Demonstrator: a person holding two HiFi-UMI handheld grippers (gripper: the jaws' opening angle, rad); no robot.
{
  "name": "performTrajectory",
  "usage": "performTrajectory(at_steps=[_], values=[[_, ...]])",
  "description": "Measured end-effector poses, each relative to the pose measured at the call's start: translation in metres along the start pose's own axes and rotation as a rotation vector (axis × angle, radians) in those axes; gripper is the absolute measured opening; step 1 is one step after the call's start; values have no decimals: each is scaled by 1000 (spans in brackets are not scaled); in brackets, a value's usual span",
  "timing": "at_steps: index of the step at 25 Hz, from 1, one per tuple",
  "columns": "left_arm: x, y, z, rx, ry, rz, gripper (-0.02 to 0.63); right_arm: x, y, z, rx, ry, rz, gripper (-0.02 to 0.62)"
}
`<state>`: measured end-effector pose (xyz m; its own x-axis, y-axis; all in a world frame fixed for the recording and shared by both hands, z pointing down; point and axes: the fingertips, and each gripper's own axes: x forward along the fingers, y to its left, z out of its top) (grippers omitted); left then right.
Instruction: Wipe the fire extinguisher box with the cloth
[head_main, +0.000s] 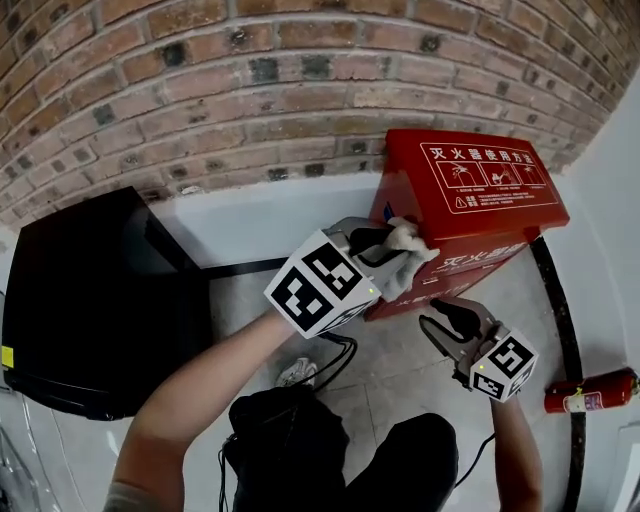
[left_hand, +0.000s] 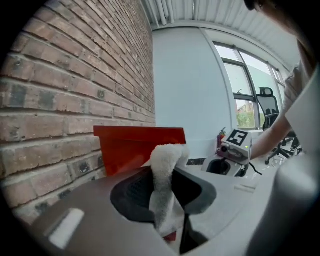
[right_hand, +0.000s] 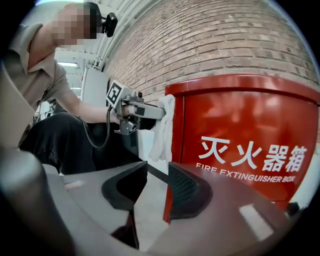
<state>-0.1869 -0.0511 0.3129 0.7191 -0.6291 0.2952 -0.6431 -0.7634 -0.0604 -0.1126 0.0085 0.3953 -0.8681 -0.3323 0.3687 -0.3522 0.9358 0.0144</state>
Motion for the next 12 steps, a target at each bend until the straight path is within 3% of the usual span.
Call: performTrajectory(at_steps=[12], values=[[18,132,7,-89,-53,271,97,-21,-9,-44,55,69,-35,127]])
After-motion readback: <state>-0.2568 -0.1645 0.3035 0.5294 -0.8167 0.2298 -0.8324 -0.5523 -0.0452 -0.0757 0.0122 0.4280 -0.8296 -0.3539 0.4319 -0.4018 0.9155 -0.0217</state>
